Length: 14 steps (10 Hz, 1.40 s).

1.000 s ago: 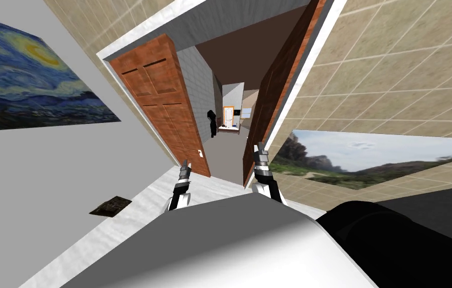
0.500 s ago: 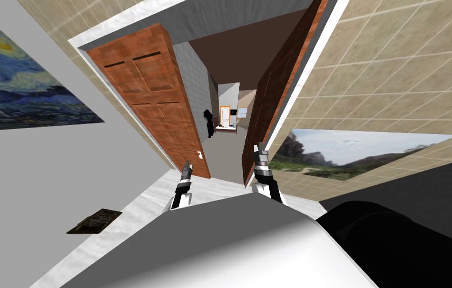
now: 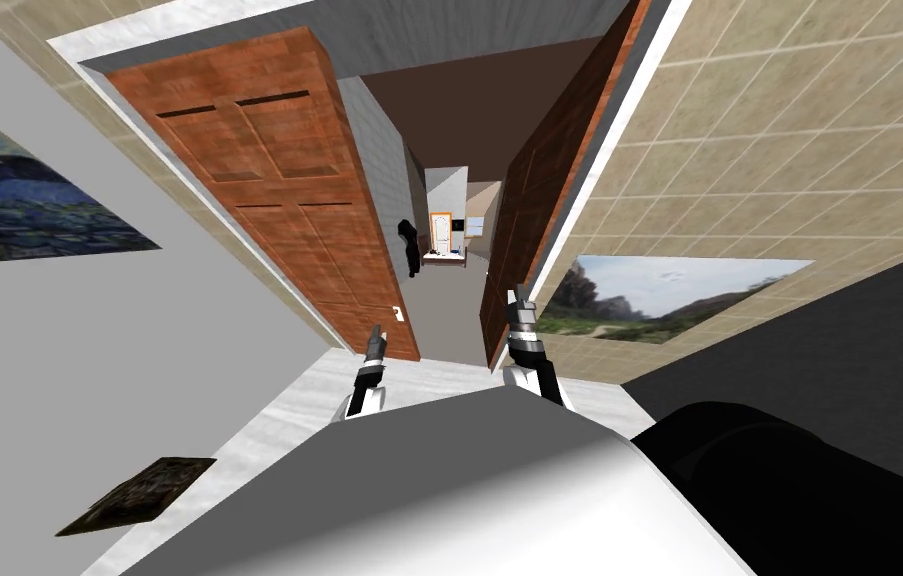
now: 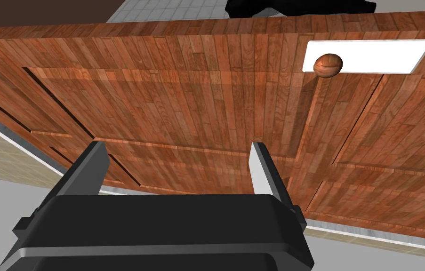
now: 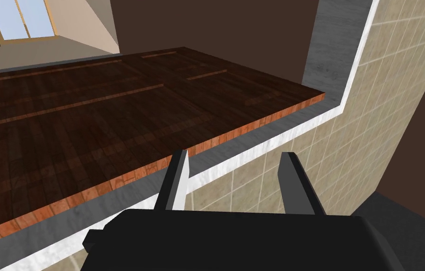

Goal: Push the door open

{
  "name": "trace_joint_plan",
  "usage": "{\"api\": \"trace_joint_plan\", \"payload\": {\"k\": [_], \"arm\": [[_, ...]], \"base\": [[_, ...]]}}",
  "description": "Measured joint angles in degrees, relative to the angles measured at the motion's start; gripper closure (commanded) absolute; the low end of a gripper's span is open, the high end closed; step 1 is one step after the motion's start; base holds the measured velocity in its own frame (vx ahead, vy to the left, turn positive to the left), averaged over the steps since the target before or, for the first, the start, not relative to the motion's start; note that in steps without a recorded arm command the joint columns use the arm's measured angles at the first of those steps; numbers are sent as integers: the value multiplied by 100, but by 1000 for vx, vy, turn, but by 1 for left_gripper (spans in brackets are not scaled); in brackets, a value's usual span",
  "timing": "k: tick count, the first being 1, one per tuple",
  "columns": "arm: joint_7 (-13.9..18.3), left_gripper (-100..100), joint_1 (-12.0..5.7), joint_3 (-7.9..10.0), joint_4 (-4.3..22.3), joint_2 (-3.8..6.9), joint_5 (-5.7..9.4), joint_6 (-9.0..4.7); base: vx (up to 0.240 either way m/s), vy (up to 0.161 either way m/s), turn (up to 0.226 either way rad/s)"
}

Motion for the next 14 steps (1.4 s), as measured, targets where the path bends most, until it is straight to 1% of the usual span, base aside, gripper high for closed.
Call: {"api": "trace_joint_plan", "payload": {"k": [1,2,4,5,8,9,10,12,14], "arm": [[-7,-100,-27,5,94,-12,3,-7],[-11,-100,-98,21,252,-11,11,-35],[-55,-100,-203,35,550,-68,16,-69],[-62,-100,-208,35,599,-83,17,-57],[-79,-100,-338,60,929,-118,30,-94],[-86,-100,-388,69,1052,-127,36,-114],[-116,-100,-430,75,1157,-181,35,-106],[-123,-100,-510,90,1387,-199,45,-133],[-133,-100,-572,102,1558,-232,52,-149]], "base": [[19,121,-123],[24,173,-218],[30,152,-142],[9,90,-99],[18,108,-118],[30,137,-203],[10,158,-165],[15,113,-76],[12,112,-136]]}}
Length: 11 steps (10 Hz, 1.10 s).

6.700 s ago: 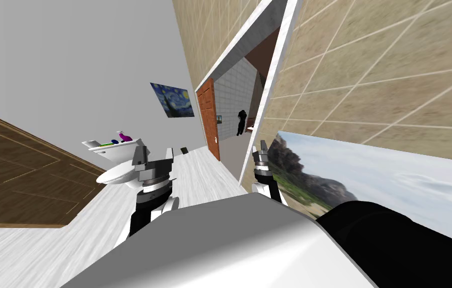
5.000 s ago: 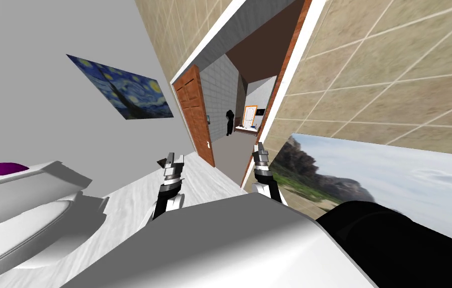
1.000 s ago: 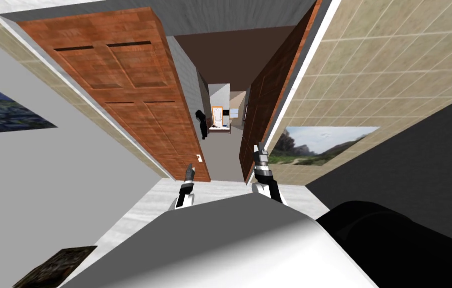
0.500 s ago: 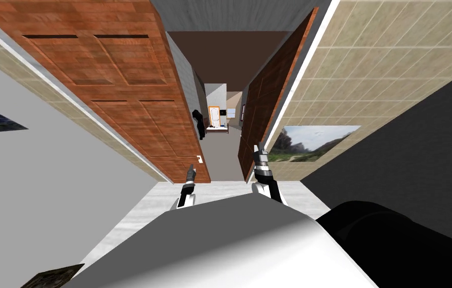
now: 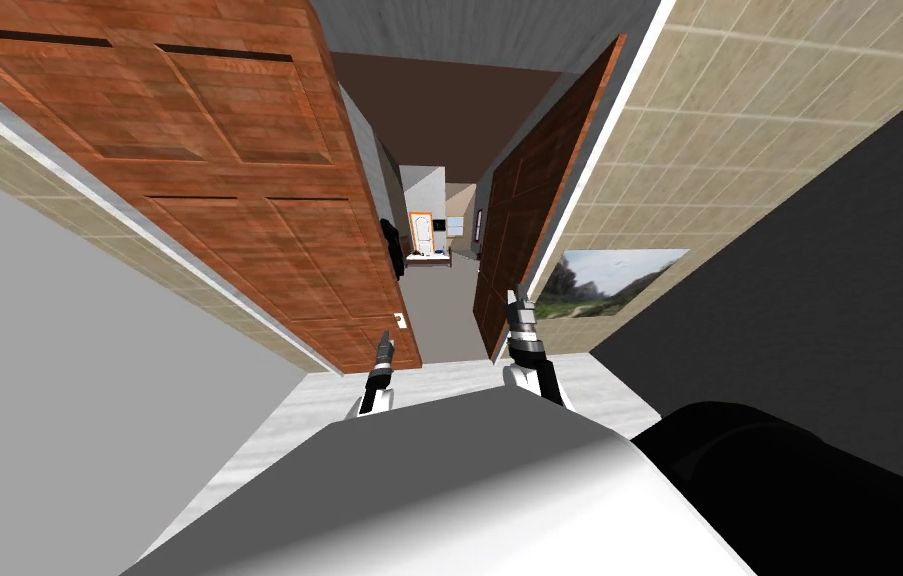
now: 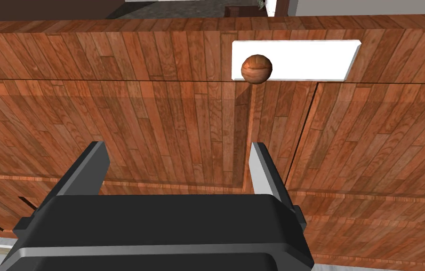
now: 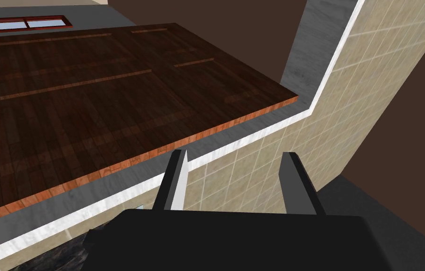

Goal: Push the door open

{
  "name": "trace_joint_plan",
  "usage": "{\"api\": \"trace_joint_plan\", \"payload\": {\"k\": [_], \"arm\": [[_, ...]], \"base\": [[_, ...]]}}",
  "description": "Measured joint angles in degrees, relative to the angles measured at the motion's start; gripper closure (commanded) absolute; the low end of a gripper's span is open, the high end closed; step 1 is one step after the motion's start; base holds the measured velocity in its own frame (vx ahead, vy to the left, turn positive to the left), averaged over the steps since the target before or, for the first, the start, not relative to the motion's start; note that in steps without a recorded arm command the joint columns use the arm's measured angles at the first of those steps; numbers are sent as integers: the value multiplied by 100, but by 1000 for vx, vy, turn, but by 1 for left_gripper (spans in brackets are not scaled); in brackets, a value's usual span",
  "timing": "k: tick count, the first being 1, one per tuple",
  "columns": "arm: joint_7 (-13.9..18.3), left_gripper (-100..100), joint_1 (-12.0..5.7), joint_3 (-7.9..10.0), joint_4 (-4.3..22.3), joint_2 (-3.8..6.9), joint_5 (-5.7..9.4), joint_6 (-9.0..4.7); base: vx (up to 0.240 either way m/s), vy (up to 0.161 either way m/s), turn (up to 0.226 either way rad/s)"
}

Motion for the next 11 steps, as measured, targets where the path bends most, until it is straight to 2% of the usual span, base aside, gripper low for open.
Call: {"api": "trace_joint_plan", "payload": {"k": [5,7,9,11], "arm": [[-33,-100,-159,26,487,-115,15,-57],[-40,-100,-286,51,785,-160,30,-108],[-87,-100,-398,73,1010,-266,38,-102],[-93,-100,-429,75,1138,-342,39,-86]], "base": [[5,119,-106],[5,148,-168],[-1,137,-120],[14,123,-98]]}}
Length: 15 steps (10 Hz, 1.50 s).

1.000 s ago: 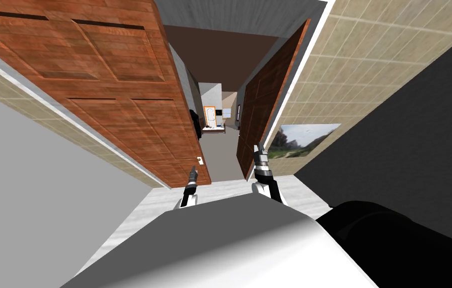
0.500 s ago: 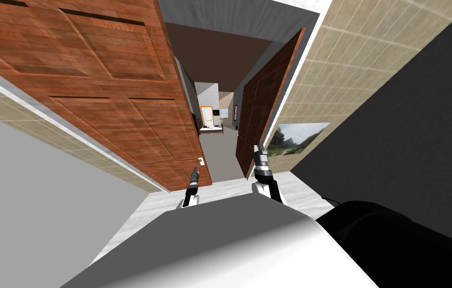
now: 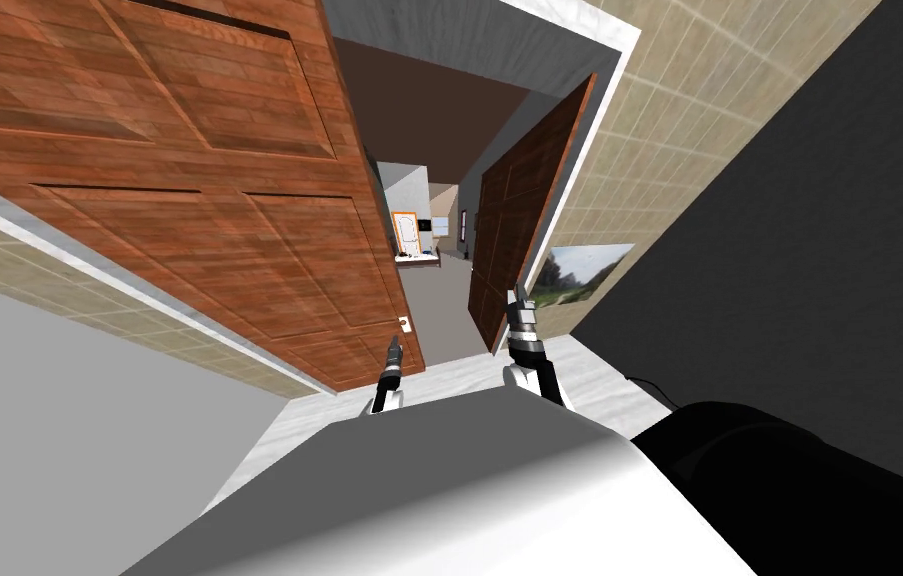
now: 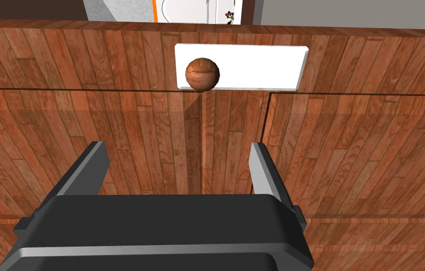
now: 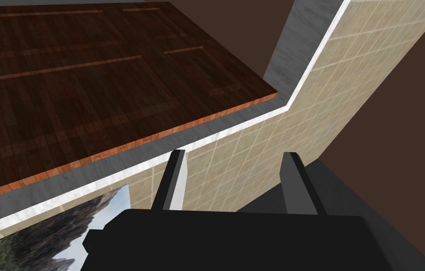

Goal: Push the door open

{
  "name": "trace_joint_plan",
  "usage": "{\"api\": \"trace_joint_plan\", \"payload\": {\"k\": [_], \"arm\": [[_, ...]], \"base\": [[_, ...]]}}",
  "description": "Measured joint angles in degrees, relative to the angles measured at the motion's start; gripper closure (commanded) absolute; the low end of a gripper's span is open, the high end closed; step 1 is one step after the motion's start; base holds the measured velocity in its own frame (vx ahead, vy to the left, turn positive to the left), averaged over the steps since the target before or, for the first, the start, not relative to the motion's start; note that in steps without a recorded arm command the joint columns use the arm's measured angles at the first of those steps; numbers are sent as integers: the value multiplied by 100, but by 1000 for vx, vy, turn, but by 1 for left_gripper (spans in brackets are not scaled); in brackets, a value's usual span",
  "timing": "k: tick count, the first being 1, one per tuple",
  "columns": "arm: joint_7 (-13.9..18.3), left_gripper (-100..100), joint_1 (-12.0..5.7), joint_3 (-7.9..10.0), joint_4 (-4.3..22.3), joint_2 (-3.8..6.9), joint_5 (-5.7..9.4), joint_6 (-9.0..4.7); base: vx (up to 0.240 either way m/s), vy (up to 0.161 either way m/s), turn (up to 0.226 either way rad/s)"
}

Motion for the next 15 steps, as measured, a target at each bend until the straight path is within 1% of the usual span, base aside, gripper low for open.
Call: {"api": "trace_joint_plan", "payload": {"k": [1,2,3,4,5,6,7,9,10,11,12,15], "arm": [[-14,-100,-35,8,105,-44,3,-25],[-18,-100,-38,9,117,-48,3,-31],[-11,-100,-53,19,182,49,11,-71],[-9,-100,-4,18,116,118,10,-64],[-7,-100,9,24,77,170,14,-39],[-5,-100,-5,36,113,208,22,-54],[-9,-100,-24,51,170,218,31,-92],[-15,-100,-13,68,174,174,41,-118],[-19,-100,-15,78,193,125,47,-131],[-15,-100,-18,88,213,54,54,-147],[-12,100,-15,88,216,45,55,-154],[-16,100,-21,88,216,55,54,-138]], "base": [[8,50,-19],[109,27,-20],[178,-4,-41],[184,12,-18],[201,2,-28],[223,8,-22],[190,11,-28],[179,-2,-23],[171,11,-17],[63,9,6],[-13,-5,-6],[-15,-1,-3]]}}
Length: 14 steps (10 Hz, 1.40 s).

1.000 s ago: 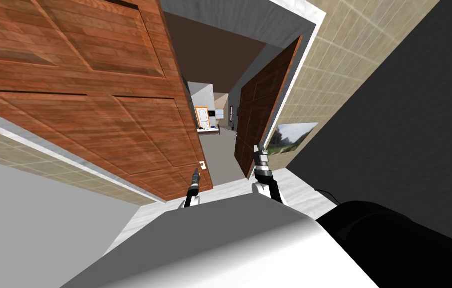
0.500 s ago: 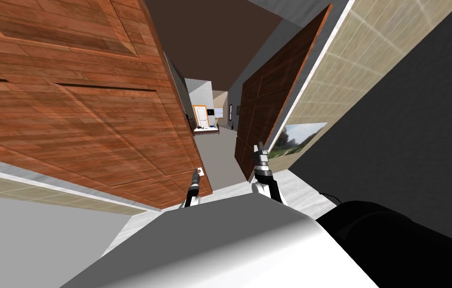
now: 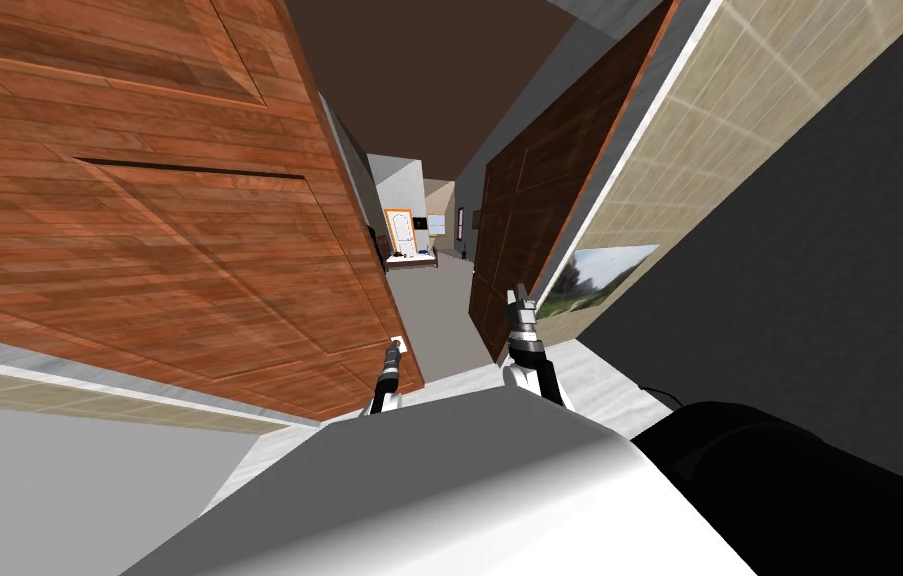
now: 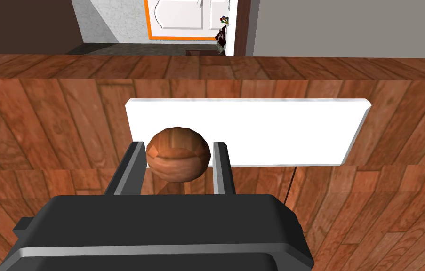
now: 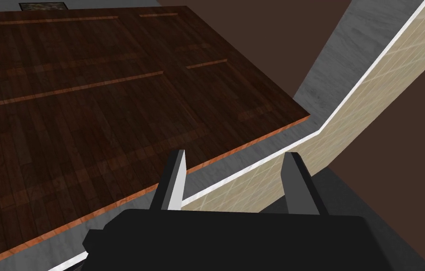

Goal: Push the door open

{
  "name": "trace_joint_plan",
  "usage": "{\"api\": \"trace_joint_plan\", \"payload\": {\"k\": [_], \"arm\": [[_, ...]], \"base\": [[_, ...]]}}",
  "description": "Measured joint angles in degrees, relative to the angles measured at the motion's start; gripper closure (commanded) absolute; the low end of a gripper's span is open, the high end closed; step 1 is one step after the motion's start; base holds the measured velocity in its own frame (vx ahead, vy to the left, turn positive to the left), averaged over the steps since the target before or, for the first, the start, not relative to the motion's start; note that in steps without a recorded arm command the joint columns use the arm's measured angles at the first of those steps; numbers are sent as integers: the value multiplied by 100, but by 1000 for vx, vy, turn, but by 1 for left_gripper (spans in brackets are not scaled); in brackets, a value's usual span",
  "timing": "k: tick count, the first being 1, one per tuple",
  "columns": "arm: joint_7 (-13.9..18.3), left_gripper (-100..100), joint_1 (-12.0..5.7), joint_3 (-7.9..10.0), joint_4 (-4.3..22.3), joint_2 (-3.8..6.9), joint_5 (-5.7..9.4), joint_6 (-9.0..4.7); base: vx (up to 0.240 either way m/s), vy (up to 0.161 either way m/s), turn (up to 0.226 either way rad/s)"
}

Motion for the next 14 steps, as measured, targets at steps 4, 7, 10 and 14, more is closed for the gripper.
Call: {"api": "trace_joint_plan", "payload": {"k": [4,7,10,14], "arm": [[-9,100,69,2,-39,-4,4,58],[-36,100,51,84,35,79,57,49],[-95,100,-111,221,185,182,136,-59],[-109,100,125,293,-205,223,178,188]], "base": [[73,-11,8],[204,-25,34],[116,-26,21],[91,-18,29]]}}
